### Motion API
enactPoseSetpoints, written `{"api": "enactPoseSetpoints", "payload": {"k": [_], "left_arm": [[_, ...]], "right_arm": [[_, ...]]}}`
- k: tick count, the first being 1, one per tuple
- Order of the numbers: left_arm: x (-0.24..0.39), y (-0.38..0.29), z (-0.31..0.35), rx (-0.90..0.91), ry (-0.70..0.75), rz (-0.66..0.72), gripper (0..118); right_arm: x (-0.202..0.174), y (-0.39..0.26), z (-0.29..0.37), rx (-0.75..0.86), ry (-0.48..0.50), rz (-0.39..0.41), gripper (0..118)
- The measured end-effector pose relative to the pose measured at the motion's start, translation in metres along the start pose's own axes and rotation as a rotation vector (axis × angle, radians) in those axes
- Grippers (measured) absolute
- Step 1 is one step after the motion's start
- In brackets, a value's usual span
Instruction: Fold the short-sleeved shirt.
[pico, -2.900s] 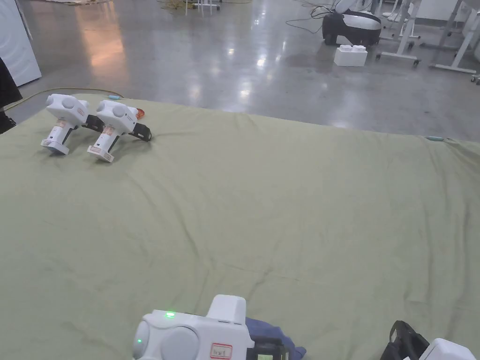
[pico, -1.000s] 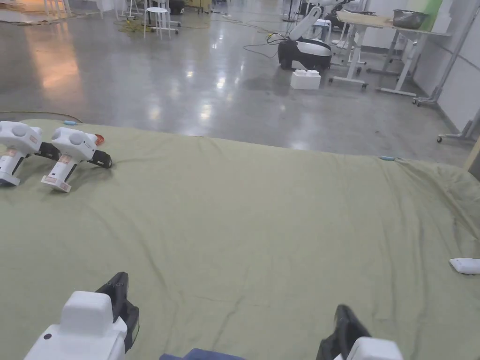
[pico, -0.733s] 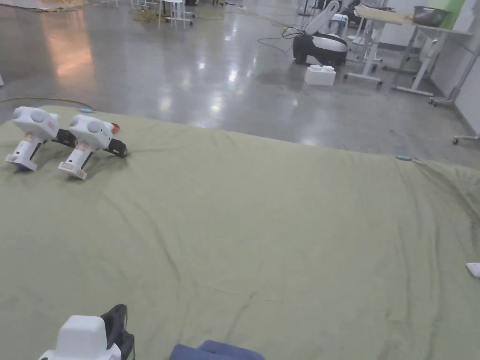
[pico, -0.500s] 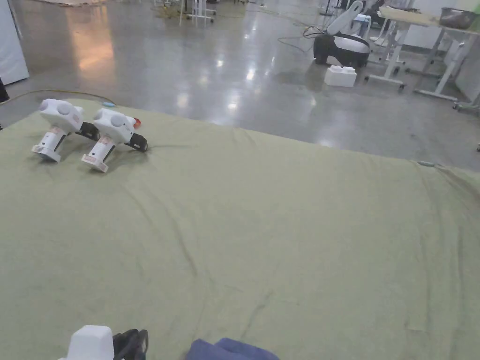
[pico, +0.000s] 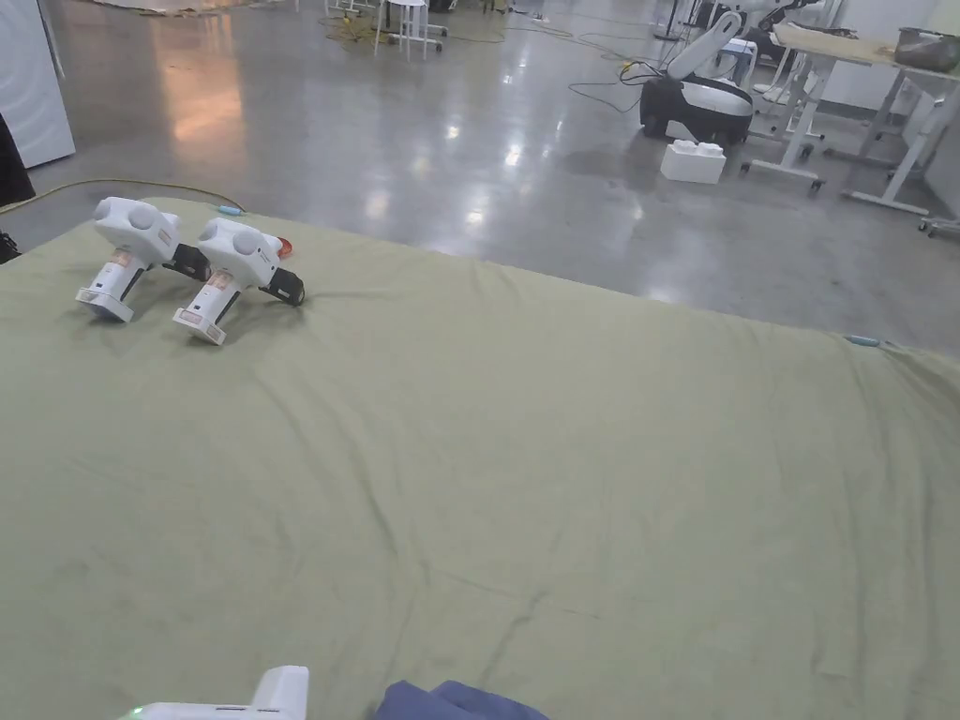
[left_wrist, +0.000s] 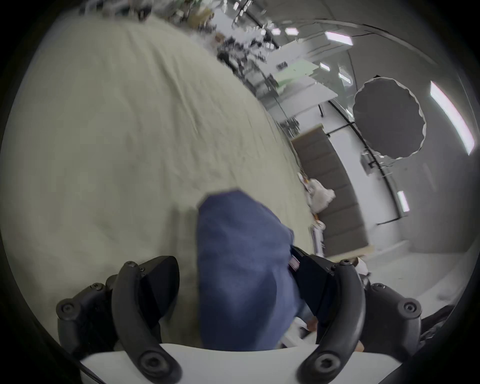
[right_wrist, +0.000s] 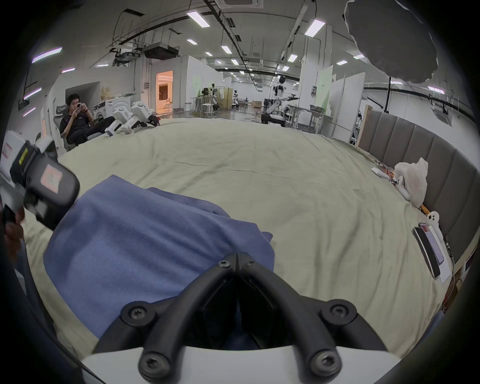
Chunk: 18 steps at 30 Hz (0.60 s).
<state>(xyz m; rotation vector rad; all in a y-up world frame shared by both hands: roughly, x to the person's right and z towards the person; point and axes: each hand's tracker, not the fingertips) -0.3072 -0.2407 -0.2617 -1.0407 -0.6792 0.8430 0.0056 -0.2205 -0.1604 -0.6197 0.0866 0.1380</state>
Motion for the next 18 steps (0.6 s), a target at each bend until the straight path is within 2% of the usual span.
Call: {"api": "enactPoseSetpoints", "payload": {"k": [3, 4, 5, 6, 7, 8, 11, 18], "left_arm": [[-0.008, 0.004, -0.018, -0.035, -0.128, 0.07, 91], [-0.008, 0.006, -0.022, -0.043, -0.114, 0.082, 90], [-0.007, 0.008, -0.024, -0.044, -0.099, 0.063, 83], [-0.007, 0.01, -0.025, -0.051, -0.083, 0.048, 69], [-0.005, 0.008, -0.025, -0.058, -0.031, 0.026, 39], [-0.007, 0.008, -0.024, -0.057, -0.022, 0.03, 32], [-0.008, 0.005, -0.018, -0.047, -0.057, 0.049, 24], [0.016, 0.021, 0.027, -0.01, -0.068, -0.031, 21]], "right_arm": [[0.002, -0.001, -0.001, -0.001, 0.005, -0.003, 0], [0.003, -0.002, -0.003, -0.001, 0.005, -0.003, 0], [0.005, -0.005, -0.005, -0.002, 0.006, -0.003, 0], [0.006, -0.005, -0.005, -0.003, 0.007, -0.004, 0], [0.008, -0.005, -0.005, -0.004, 0.009, -0.008, 0], [0.009, -0.005, -0.005, -0.003, 0.015, -0.015, 0], [0.01, -0.006, -0.007, -0.003, 0.026, -0.023, 0], [0.008, 0.019, 0.004, 0.047, 0.053, -0.03, 0]]}}
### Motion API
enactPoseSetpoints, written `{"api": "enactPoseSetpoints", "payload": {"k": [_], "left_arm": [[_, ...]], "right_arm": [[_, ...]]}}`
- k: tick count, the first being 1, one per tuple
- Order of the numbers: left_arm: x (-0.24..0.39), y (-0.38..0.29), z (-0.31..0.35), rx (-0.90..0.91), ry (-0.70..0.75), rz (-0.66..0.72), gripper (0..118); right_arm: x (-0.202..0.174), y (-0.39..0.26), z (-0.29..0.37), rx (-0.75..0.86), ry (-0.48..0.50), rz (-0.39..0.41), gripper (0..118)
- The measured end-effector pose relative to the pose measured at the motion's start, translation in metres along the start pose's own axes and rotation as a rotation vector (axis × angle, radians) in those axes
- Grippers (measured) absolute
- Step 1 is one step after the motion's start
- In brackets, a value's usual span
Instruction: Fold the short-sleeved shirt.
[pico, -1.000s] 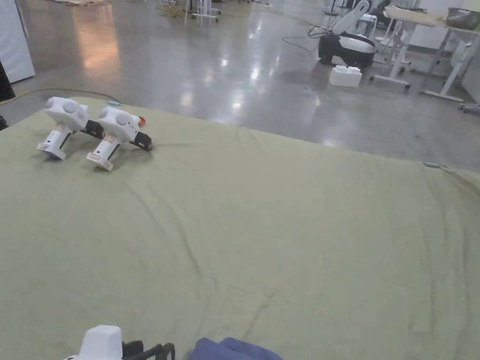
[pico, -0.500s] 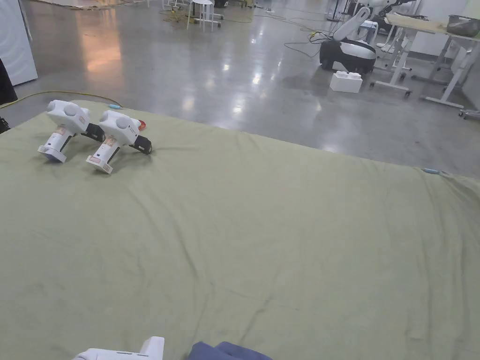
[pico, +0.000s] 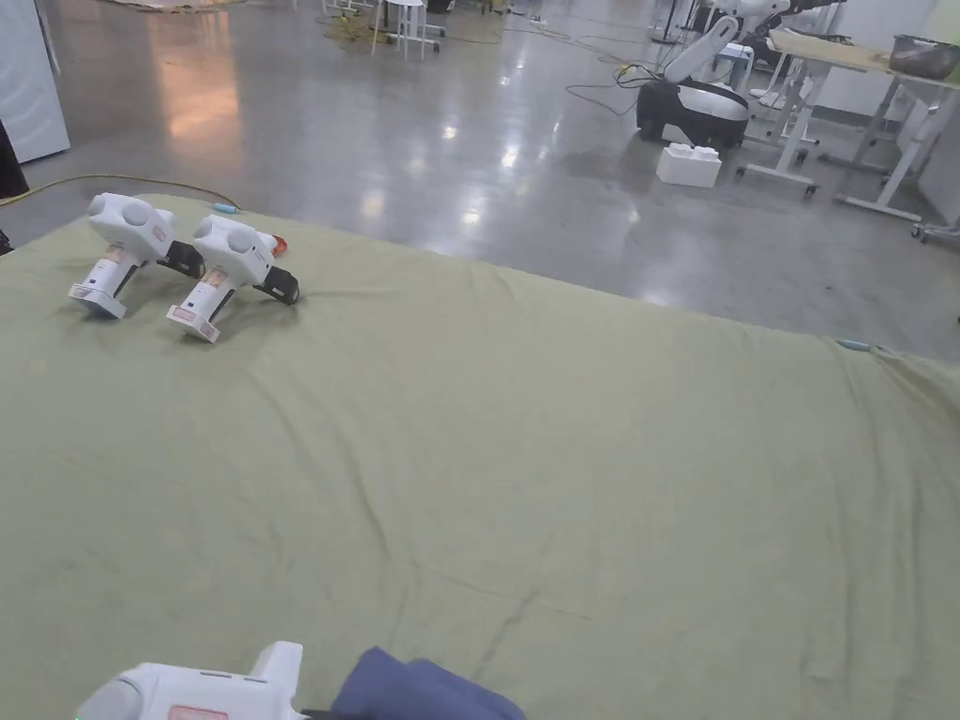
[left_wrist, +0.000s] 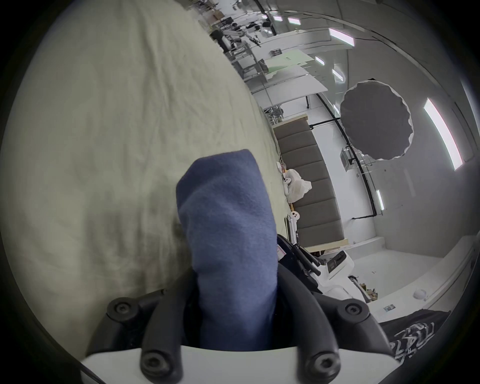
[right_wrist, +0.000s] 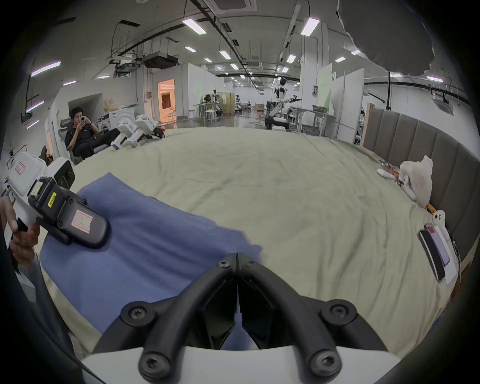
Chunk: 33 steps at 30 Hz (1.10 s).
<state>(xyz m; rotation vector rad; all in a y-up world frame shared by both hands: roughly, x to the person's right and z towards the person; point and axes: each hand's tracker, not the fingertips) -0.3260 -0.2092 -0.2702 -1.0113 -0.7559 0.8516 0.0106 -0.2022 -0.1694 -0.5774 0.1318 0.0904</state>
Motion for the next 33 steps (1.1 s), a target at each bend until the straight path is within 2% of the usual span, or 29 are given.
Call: {"api": "enactPoseSetpoints", "payload": {"k": [7, 10, 15, 22, 26, 28, 29, 33], "left_arm": [[0.005, 0.043, 0.122, 0.062, 0.16, -0.077, 21], [0.014, 0.055, 0.183, 0.107, 0.27, -0.083, 21], [0.016, 0.07, 0.266, 0.177, 0.429, -0.05, 21], [-0.003, 0.09, 0.316, 0.158, 0.665, 0.02, 21], [-0.014, 0.091, 0.313, 0.161, 0.845, 0.103, 22], [-0.019, 0.088, 0.306, 0.131, 0.901, 0.092, 23], [-0.022, 0.088, 0.305, 0.122, 0.932, 0.093, 25], [-0.023, 0.089, 0.307, 0.133, 1.047, 0.077, 67]], "right_arm": [[0.017, 0.053, 0.005, 0.12, -0.014, 0.005, 0], [0.031, 0.075, 0.006, 0.144, -0.018, -0.027, 0], [0.053, 0.102, 0.016, 0.224, -0.066, -0.024, 0], [0.093, 0.131, 0.034, 0.313, -0.158, -0.049, 0], [0.111, 0.134, 0.039, 0.306, -0.205, -0.067, 0], [0.117, 0.131, 0.041, 0.291, -0.208, -0.086, 0], [0.118, 0.128, 0.042, 0.287, -0.209, -0.091, 0], [0.118, 0.117, 0.039, 0.256, -0.214, -0.094, 0]]}}
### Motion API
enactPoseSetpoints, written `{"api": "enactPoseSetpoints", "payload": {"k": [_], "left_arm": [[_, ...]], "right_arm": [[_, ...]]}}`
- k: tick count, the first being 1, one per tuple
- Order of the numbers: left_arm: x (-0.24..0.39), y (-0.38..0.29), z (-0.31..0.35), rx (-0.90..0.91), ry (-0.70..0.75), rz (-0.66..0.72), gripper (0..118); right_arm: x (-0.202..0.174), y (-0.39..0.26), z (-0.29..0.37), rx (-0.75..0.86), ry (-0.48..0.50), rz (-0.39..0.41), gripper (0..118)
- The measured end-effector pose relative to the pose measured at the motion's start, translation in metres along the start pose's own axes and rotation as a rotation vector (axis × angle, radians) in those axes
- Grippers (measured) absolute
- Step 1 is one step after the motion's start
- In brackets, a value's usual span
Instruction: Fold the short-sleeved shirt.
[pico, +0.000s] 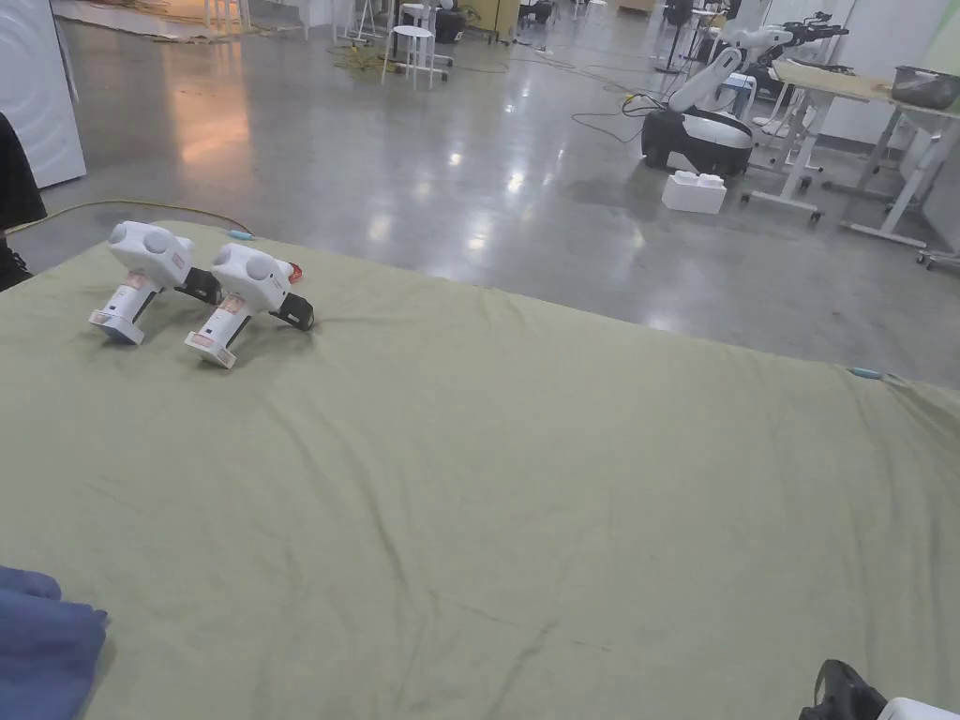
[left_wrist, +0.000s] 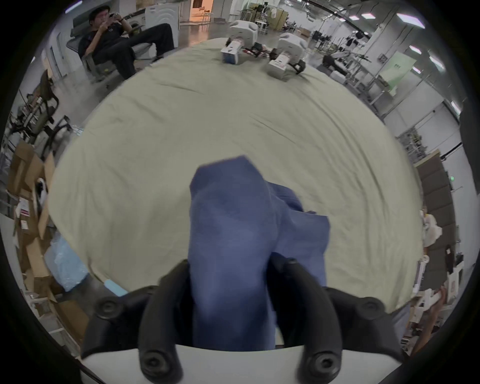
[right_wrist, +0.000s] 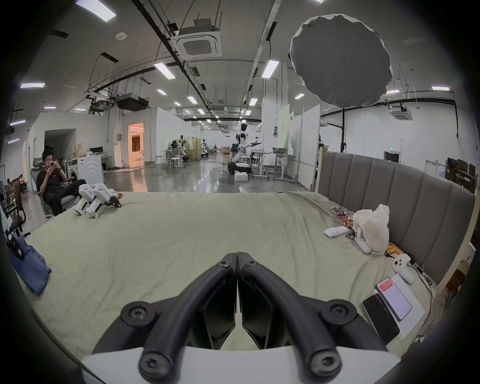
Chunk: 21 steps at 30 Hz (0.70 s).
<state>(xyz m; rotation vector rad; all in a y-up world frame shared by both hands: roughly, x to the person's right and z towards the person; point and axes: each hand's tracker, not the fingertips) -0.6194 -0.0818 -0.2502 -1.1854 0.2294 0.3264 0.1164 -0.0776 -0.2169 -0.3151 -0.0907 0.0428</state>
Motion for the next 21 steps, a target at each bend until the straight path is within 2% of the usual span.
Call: {"api": "enactPoseSetpoints", "payload": {"k": [4, 7, 14, 21], "left_arm": [[-0.001, 0.006, 0.021, 0.1, 0.278, -0.092, 79], [0.009, 0.002, 0.042, 0.185, 0.325, -0.15, 79], [0.056, -0.022, 0.054, 0.39, 0.149, -0.159, 80], [0.16, -0.08, 0.024, 0.594, -0.059, -0.182, 80]], "right_arm": [[-0.003, -0.008, -0.001, -0.024, 0.014, -0.001, 0], [-0.007, -0.013, -0.004, -0.042, 0.027, -0.005, 0], [-0.014, -0.021, -0.007, -0.056, 0.055, -0.026, 0], [-0.017, -0.01, -0.01, -0.01, 0.058, -0.022, 0]]}}
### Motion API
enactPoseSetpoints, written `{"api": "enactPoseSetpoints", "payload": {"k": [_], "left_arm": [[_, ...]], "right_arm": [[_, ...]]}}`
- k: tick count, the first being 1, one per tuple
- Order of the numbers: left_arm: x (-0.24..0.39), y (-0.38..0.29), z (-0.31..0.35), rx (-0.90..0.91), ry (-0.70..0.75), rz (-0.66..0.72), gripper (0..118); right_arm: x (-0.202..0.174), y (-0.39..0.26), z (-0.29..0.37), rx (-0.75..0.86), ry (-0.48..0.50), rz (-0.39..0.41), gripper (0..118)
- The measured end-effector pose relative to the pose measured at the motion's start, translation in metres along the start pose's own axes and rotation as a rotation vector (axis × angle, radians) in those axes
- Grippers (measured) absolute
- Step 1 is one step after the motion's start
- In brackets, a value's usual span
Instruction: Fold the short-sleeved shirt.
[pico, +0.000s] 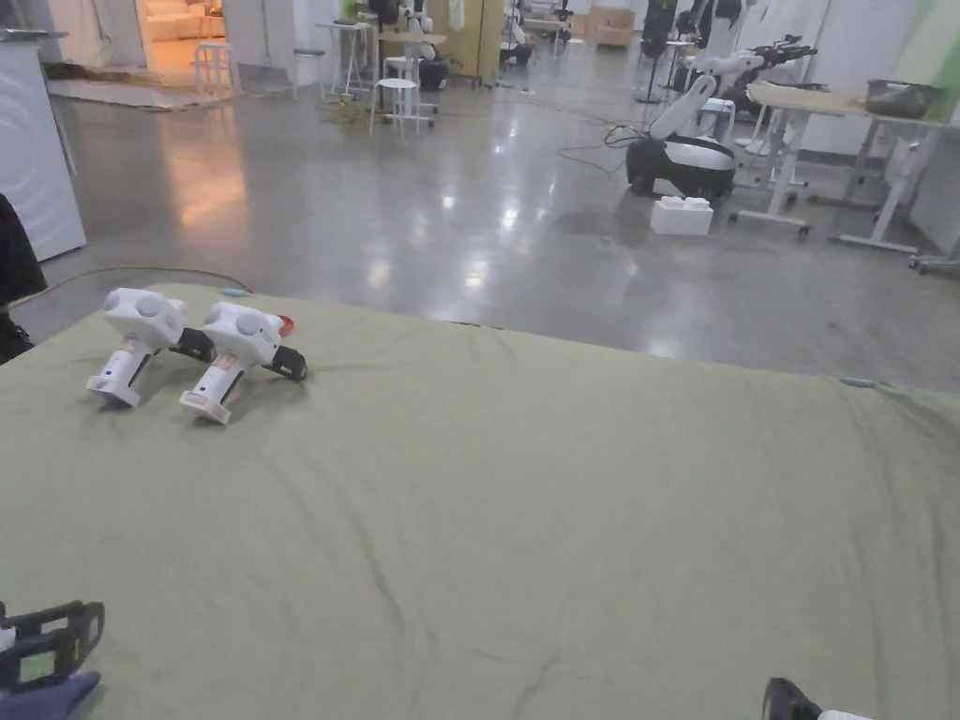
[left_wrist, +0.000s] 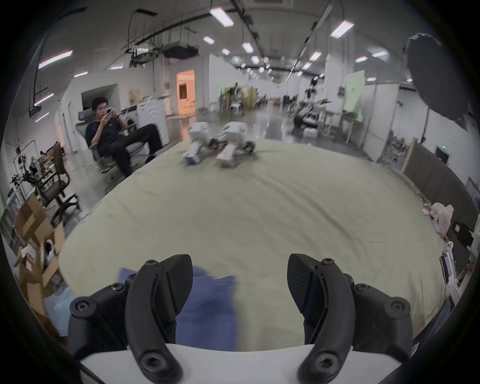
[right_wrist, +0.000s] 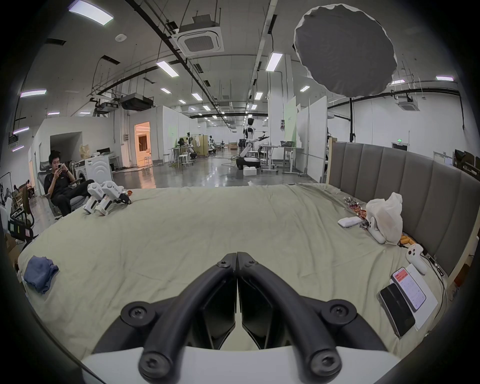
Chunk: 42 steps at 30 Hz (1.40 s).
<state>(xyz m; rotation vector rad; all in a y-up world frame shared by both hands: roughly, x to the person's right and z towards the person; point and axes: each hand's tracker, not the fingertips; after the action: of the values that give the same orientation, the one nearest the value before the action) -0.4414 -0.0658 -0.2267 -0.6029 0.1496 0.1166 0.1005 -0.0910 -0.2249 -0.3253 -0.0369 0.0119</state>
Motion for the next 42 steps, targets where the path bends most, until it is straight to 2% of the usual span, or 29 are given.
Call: {"api": "enactPoseSetpoints", "payload": {"k": [4, 12, 15, 17, 19, 22, 25, 28, 31, 42], "left_arm": [[0.076, -0.013, -0.002, 0.102, -0.023, -0.031, 79], [0.184, -0.013, 0.007, 0.342, -0.07, -0.124, 74], [0.212, -0.011, 0.015, 0.381, -0.081, -0.118, 54], [0.221, -0.012, 0.016, 0.4, -0.078, -0.103, 30], [0.233, -0.013, 0.017, 0.409, -0.069, -0.113, 12], [0.235, -0.018, 0.016, 0.408, -0.074, -0.137, 1], [0.239, -0.024, 0.019, 0.425, -0.063, -0.133, 0], [0.235, -0.027, 0.019, 0.408, -0.064, -0.07, 0], [0.231, -0.031, 0.019, 0.401, -0.069, -0.029, 0], [0.235, -0.036, 0.023, 0.406, -0.049, -0.052, 0]], "right_arm": [[-0.002, 0.009, -0.004, 0.041, -0.01, 0.004, 0], [-0.008, 0.021, -0.011, 0.09, -0.027, -0.022, 0], [-0.011, 0.025, -0.01, 0.113, -0.026, -0.03, 0], [-0.012, 0.027, -0.01, 0.115, -0.027, -0.041, 0], [-0.012, 0.028, -0.011, 0.113, -0.028, -0.052, 0], [-0.01, 0.029, -0.008, 0.121, -0.034, -0.068, 0], [-0.007, 0.027, -0.004, 0.129, -0.049, -0.054, 0], [-0.005, 0.028, -0.003, 0.131, -0.057, -0.054, 0], [-0.008, 0.027, 0.0, 0.132, -0.05, -0.022, 0], [-0.015, 0.024, 0.002, 0.114, -0.029, -0.03, 0]]}}
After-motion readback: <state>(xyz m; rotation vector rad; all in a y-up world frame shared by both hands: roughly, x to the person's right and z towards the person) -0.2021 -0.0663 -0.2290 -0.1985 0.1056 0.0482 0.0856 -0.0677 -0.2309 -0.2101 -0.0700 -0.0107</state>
